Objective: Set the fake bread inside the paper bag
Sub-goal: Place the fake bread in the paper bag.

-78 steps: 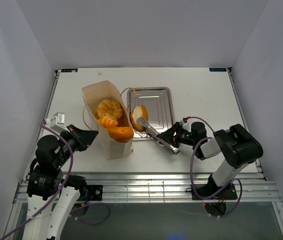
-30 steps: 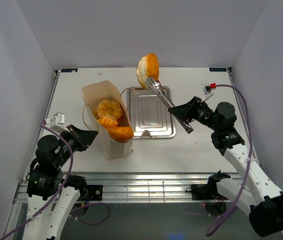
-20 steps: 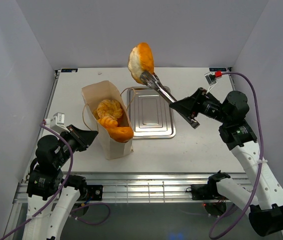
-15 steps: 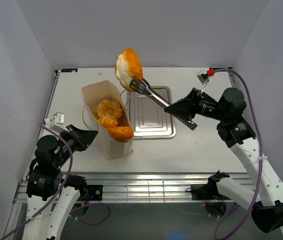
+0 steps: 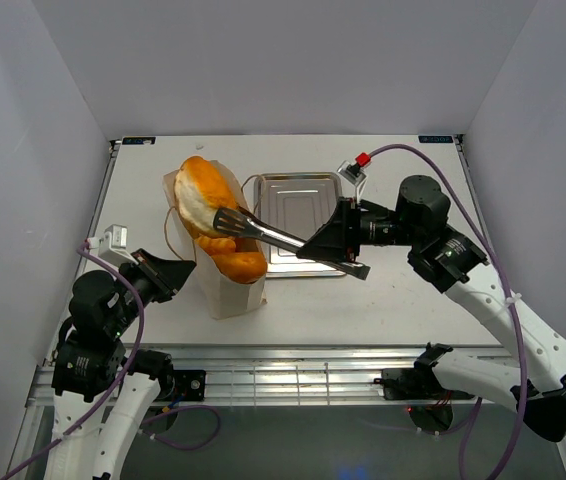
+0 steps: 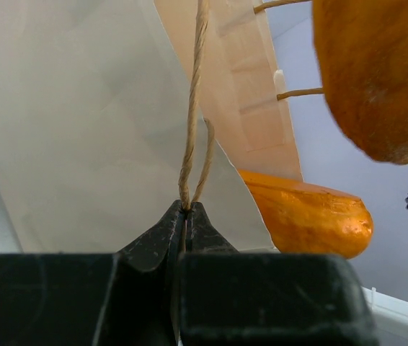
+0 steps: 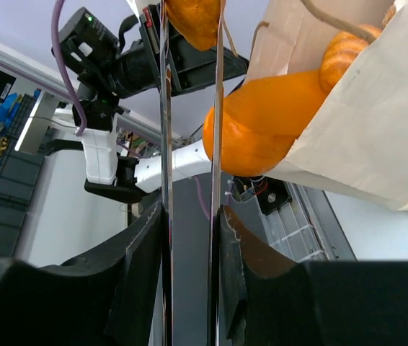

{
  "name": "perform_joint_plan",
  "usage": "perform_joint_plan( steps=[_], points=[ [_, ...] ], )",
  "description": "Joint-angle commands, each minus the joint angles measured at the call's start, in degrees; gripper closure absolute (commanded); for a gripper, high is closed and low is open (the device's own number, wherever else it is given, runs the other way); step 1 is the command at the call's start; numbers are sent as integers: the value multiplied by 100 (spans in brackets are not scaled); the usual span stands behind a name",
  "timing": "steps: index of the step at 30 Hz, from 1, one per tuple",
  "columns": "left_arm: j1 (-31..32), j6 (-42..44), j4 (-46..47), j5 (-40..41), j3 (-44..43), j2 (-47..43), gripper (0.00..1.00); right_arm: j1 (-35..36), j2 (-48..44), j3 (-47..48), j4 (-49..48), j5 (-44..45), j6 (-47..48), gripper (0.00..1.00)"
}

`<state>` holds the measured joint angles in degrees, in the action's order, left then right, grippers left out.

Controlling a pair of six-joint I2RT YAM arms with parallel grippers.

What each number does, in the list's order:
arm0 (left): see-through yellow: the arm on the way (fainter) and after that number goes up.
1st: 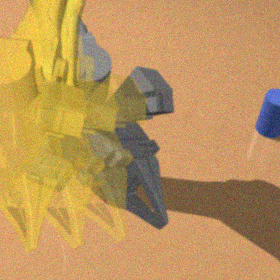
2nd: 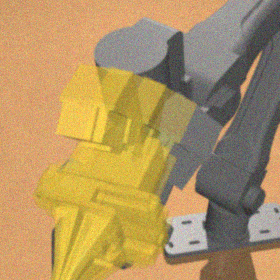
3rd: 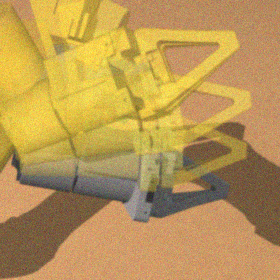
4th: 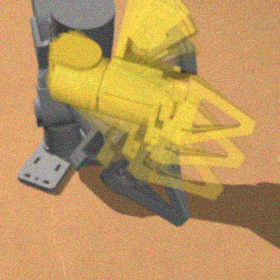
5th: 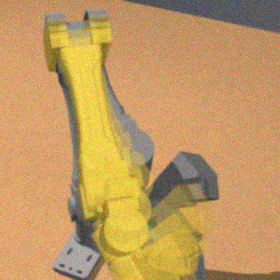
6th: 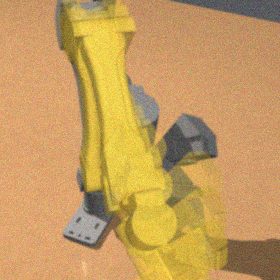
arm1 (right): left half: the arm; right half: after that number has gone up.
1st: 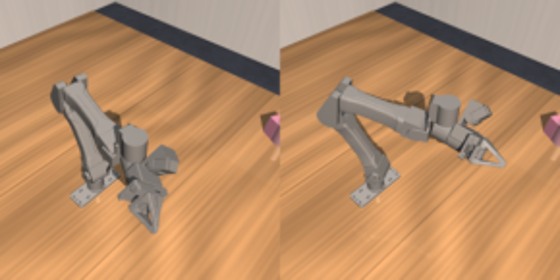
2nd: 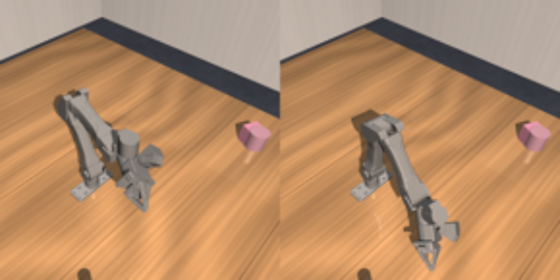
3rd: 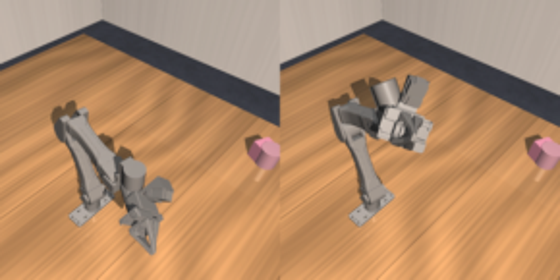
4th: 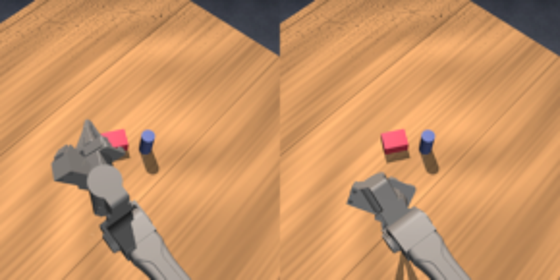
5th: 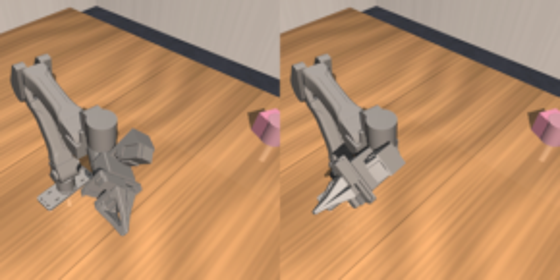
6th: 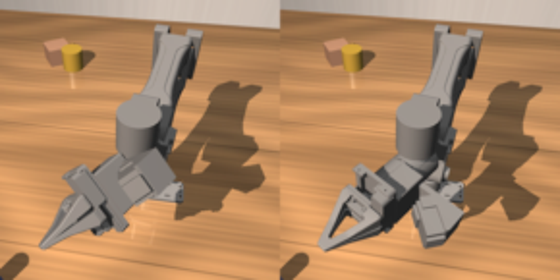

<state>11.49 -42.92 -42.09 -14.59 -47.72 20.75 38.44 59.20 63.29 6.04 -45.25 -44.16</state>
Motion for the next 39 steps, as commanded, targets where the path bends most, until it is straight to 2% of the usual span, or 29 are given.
perform_joint_plan(
  steps=[1,7,13,21,28,39],
  points=[
    [29,-6,-107,-44,-193,69,100,32,-67,790,106,228,294,89],
    [29,-6,-89,-53,-228,104,100,32,197,782,740,711,294,89],
    [29,11,-98,-35,-264,104,100,32,513,799,714,518,162,87],
    [29,11,-45,-44,-255,139,100,32,795,799,459,500,101,73],
    [29,55,-107,9,-290,96,100,32,874,720,239,491,-22,56],
    [38,64,-107,26,-255,96,100,32,786,738,336,562,39,49]
  ],
)
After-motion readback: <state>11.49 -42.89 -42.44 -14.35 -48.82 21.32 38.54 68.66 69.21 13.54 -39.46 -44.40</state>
